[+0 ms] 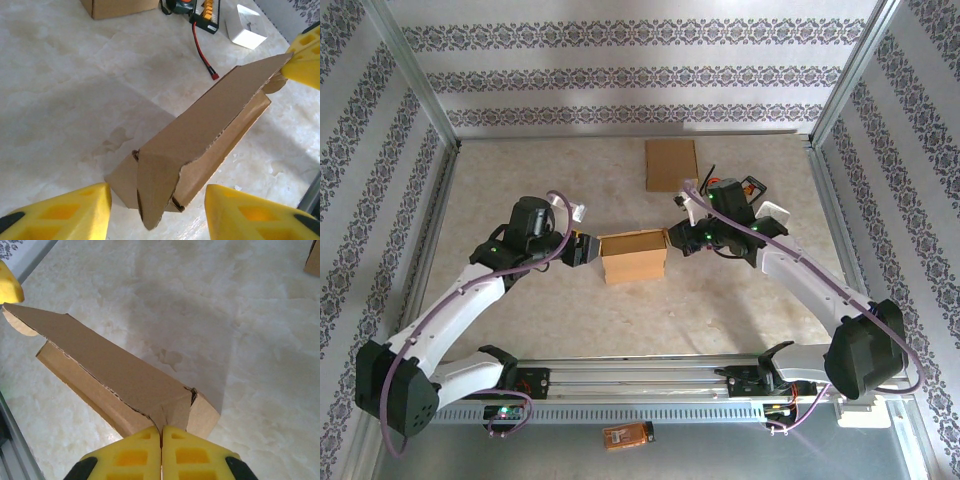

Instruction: Fold the paper box

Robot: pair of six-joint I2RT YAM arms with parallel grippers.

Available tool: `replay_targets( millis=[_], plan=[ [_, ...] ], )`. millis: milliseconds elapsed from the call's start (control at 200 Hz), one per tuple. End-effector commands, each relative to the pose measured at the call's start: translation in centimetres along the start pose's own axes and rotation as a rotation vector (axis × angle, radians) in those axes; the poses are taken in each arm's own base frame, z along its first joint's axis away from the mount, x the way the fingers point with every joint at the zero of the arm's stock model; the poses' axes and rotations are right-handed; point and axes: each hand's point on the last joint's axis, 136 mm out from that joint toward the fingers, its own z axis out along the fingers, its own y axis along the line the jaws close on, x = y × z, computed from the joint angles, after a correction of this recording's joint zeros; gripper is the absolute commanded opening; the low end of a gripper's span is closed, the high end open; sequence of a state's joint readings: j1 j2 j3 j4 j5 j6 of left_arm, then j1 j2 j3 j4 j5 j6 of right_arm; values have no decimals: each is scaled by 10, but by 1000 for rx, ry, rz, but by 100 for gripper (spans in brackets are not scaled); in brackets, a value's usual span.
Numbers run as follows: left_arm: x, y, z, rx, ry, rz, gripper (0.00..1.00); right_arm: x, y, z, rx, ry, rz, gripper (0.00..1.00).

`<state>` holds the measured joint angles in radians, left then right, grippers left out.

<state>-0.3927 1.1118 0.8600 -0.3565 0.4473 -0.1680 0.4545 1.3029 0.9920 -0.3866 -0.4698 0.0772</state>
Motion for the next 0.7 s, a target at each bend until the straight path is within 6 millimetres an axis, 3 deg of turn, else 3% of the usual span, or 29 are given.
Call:
replay_targets(
  millis=[0, 220, 315, 495, 695],
  plan=[
    [-9, -1, 2, -11, -18, 5, 45, -2, 0, 5, 13, 10, 10, 7],
    [-12, 2, 3, -29, -23, -18, 11, -4, 5, 7, 19, 26, 5, 9],
    [-17, 0, 3, -20, -33, -35, 1, -6, 5, 5, 39, 23, 23, 9],
    [-28, -5, 0, -1, -73, -115, 0, -10, 5, 4, 52, 21, 122, 9],
    [-25, -5, 2, 3, -51, -157, 0, -12, 3, 6, 70, 46, 273, 9]
  ],
)
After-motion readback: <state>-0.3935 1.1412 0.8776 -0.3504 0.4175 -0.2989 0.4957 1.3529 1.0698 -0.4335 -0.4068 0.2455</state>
